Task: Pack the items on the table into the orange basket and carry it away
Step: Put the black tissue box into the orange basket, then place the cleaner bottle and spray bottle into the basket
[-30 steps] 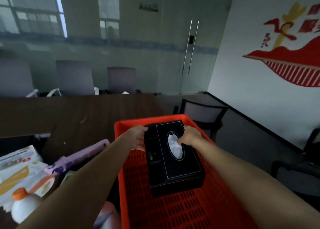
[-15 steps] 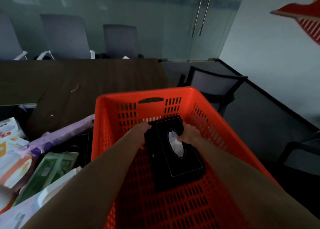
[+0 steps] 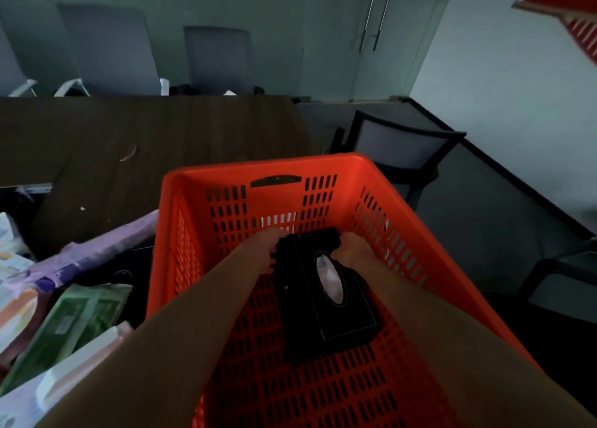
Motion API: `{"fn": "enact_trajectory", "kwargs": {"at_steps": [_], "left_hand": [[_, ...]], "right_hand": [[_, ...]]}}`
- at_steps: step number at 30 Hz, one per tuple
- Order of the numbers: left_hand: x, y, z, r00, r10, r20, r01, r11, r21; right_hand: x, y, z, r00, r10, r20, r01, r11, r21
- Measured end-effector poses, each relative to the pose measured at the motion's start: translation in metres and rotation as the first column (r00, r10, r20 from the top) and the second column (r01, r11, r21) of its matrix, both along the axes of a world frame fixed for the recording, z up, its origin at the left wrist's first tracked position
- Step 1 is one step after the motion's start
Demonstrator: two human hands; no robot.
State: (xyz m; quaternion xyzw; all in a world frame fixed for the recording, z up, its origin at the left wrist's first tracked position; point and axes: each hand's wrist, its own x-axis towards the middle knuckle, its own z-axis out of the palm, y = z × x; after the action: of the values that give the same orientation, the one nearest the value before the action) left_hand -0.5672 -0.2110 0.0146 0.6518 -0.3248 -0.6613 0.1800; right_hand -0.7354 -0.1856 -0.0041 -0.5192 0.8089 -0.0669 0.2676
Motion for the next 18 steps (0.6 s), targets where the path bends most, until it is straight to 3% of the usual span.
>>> {"fn": "enact_trajectory", "kwargs": {"at_steps": [5,10,18], "left_hand": [[0.009,-0.006,0.069,0.989,-0.099,-0.107,0.085,0.988,-0.127],[0.071,0.002,0.155,0.976,-0.103,-0.189,0.043,0.954,-0.297],[0.244,0.058,0.202,0.964,0.192,-0.181,-0.251,0.882,-0.400]], "right_hand": [[0.029,-0.014,0.055,0.996,0.093,-0.006,-0.093,0.985,-0.145],[0.097,-0.023,0.124,0.989,0.132,0.060,-0.106,0.939,-0.326],[0.253,0.001,0.190,0.928,0.295,0.228,-0.137,0.839,-0.527]]}}
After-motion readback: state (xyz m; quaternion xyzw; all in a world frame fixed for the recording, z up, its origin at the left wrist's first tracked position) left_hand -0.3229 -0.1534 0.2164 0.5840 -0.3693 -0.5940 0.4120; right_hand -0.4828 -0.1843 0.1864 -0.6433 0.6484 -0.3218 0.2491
